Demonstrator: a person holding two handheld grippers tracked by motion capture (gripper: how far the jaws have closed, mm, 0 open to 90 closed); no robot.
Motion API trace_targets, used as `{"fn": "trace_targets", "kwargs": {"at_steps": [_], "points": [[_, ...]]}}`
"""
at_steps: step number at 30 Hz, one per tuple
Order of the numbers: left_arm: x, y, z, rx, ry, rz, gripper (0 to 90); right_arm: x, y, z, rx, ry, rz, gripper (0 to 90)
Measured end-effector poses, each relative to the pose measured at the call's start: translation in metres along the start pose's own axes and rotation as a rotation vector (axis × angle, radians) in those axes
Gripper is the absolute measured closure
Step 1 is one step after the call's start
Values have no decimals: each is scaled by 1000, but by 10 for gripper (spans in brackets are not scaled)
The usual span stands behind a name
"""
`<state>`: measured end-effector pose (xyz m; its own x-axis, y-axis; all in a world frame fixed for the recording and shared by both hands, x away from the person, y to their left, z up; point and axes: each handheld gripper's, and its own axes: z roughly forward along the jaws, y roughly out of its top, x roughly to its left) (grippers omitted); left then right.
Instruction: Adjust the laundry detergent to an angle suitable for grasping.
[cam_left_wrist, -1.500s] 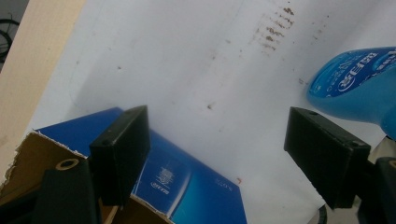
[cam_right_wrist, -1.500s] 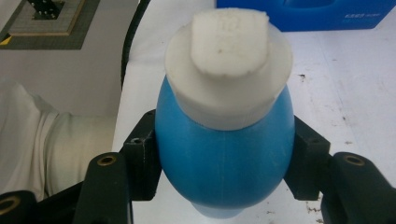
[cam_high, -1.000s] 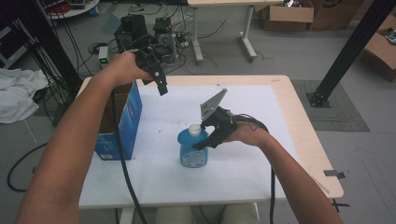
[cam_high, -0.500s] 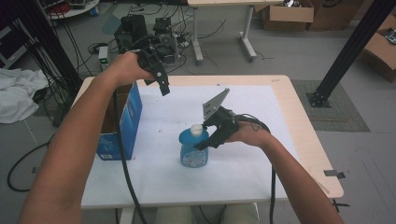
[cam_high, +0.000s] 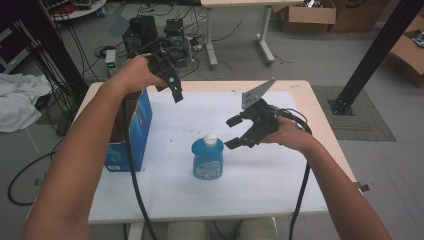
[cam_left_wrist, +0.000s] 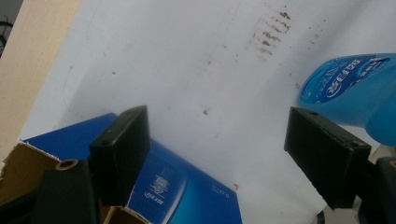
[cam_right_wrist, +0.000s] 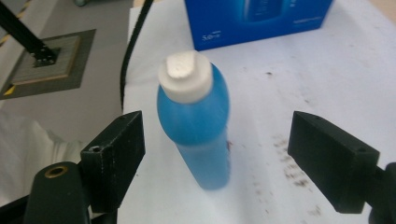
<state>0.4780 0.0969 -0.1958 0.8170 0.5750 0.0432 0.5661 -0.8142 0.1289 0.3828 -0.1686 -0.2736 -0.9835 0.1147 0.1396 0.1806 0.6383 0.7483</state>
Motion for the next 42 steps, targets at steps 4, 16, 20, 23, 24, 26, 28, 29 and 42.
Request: {"fn": "trace_targets", "kwargs": {"at_steps": [4,16,20,23,24,26,28,29,42], "points": [[-1,1,0,-3,-1,1,233,0,-3,-15,7,-44,19,156],[-4,8,1,-9,-5,10,233,-12,-21,-62,103,-172,141,152],[-5,10,2,-10,-1,13,234,-18,-28,-80,141,-233,193,159],[-5,10,2,-12,-2,11,233,-22,-34,-93,168,-286,220,161],[-5,10,2,-12,-1,11,233,-24,-35,-97,172,-303,232,163],[-5,10,2,-14,-1,9,233,-27,-38,-105,176,-328,255,164],[-4,10,2,-16,-4,10,233,-30,-41,-112,184,-353,276,165],[-5,10,3,-17,-5,11,233,-32,-42,-114,187,-364,284,165],[-4,11,5,-19,-6,12,233,-46,-62,-116,273,-445,419,168]]}}
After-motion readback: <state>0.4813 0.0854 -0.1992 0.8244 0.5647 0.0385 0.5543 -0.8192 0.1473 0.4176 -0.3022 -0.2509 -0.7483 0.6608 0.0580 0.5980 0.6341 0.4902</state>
